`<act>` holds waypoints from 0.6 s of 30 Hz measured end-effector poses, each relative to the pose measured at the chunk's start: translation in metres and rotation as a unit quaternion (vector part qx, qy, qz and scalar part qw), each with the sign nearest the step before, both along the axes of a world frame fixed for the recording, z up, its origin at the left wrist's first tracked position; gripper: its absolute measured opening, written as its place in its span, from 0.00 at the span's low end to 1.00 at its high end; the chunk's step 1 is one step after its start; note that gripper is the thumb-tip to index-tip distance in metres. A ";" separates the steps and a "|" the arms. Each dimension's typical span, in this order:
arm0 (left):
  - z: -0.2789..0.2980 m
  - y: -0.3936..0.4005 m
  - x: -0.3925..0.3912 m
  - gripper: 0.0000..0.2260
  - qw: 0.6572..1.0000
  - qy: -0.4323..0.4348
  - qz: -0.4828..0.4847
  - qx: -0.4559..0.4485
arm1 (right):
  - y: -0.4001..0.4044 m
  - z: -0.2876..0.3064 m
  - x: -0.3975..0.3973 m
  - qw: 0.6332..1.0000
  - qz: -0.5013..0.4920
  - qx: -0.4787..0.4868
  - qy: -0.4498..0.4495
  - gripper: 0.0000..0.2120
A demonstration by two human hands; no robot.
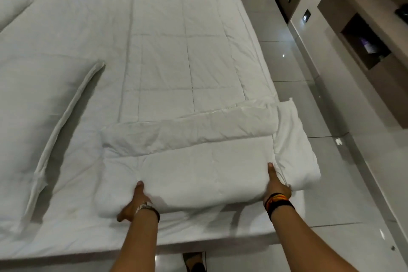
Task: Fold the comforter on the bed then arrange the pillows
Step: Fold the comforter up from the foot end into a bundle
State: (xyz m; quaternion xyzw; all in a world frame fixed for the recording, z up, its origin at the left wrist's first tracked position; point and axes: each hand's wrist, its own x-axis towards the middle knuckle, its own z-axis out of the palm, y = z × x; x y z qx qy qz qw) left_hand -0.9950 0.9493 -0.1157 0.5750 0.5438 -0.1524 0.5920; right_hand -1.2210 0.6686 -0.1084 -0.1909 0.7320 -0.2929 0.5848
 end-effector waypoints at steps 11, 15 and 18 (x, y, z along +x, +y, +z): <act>0.091 0.112 -0.142 0.52 0.991 -0.128 0.005 0.031 | 0.118 0.083 -0.134 0.998 0.054 -0.032 -0.018 0.41; 0.106 0.154 -0.211 0.49 0.992 -0.094 0.006 0.081 | 0.178 0.106 -0.197 0.999 0.025 0.044 0.018 0.48; 0.111 0.166 -0.212 0.41 0.993 -0.114 0.005 0.025 | 0.190 0.123 -0.199 0.999 -0.001 0.043 0.023 0.52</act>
